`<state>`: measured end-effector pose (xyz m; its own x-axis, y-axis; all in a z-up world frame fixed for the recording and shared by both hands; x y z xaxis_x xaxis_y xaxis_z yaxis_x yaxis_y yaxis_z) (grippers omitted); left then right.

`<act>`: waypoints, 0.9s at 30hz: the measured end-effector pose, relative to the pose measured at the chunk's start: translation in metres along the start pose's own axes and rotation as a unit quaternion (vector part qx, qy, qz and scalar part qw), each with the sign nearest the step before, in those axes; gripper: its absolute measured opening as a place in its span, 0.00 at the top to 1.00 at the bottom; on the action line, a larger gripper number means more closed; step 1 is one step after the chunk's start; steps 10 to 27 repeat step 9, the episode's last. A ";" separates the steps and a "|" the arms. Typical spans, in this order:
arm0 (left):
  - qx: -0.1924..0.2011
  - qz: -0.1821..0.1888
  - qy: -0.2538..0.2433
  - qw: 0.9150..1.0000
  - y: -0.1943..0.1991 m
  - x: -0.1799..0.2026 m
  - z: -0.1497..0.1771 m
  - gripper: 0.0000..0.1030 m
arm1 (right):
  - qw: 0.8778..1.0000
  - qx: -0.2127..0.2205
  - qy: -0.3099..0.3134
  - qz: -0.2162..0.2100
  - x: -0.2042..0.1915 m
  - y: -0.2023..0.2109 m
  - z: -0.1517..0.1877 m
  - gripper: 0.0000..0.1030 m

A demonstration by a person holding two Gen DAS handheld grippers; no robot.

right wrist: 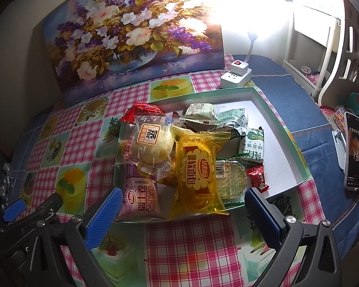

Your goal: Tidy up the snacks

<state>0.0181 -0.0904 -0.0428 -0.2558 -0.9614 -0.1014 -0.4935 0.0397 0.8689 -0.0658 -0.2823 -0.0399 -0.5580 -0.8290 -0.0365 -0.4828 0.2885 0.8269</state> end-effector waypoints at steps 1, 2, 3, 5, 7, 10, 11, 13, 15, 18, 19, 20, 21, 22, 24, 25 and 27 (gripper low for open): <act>0.000 -0.001 -0.001 1.000 0.000 0.001 0.000 0.18 | 1.000 0.000 0.000 0.000 0.000 0.000 0.000 0.00; -0.001 -0.001 -0.002 1.000 0.000 0.001 0.000 0.18 | 1.000 0.000 0.000 0.000 0.000 0.000 0.000 0.00; 0.000 0.001 -0.002 1.000 0.000 0.002 0.000 0.18 | 1.000 0.000 0.001 0.000 0.000 0.000 0.000 0.00; 0.008 0.006 0.000 1.000 0.004 0.003 -0.001 0.18 | 1.000 -0.001 0.001 -0.001 0.000 0.000 0.000 0.00; 0.011 0.008 0.000 1.000 0.005 0.004 -0.002 0.18 | 1.000 -0.001 0.000 -0.001 0.000 -0.001 0.001 0.00; 0.008 0.009 0.000 1.000 0.003 0.005 -0.002 0.18 | 1.000 -0.001 0.000 -0.001 0.000 -0.001 0.001 0.00; 0.008 0.009 0.000 1.000 0.003 0.005 -0.002 0.18 | 1.000 -0.001 0.000 -0.001 0.000 -0.001 0.001 0.00; 0.008 0.009 0.000 1.000 0.003 0.005 -0.002 0.18 | 1.000 -0.001 0.000 -0.001 0.000 -0.001 0.001 0.00; 0.008 0.009 0.000 1.000 0.003 0.005 -0.002 0.18 | 1.000 -0.001 0.000 -0.001 0.000 -0.001 0.001 0.00; 0.008 0.009 0.000 1.000 0.003 0.005 -0.002 0.18 | 1.000 -0.001 0.000 -0.001 0.000 -0.001 0.001 0.00; 0.008 0.009 0.000 1.000 0.003 0.005 -0.002 0.18 | 1.000 -0.001 0.000 -0.001 0.000 -0.001 0.001 0.00; 0.008 0.009 0.000 1.000 0.003 0.005 -0.002 0.18 | 1.000 -0.001 0.000 -0.001 0.000 -0.001 0.001 0.00; 0.008 0.009 0.000 1.000 0.003 0.005 -0.002 0.18 | 1.000 -0.001 0.000 -0.001 0.000 -0.001 0.001 0.00; 0.008 0.009 0.000 1.000 0.003 0.005 -0.002 0.18 | 1.000 -0.001 0.000 -0.001 0.000 -0.001 0.001 0.00; 0.008 0.009 0.000 1.000 0.003 0.005 -0.002 0.18 | 1.000 -0.001 0.000 -0.001 0.000 -0.001 0.001 0.00; 0.008 0.009 0.000 1.000 0.003 0.005 -0.002 0.18 | 1.000 -0.001 0.000 -0.001 0.000 -0.001 0.001 0.00; 0.008 0.009 0.000 1.000 0.003 0.005 -0.002 0.18 | 1.000 -0.001 0.000 -0.001 0.000 -0.001 0.001 0.00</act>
Point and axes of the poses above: each gripper's, at about its wrist camera, not at the fingertips, and y roughly against the way its jaws point, x to its right, z to its underside, the point moved 6 cm from there along -y, roughly the way its jaws point, and after that the axes turned 5 degrees about z, right-handed, at the moved point
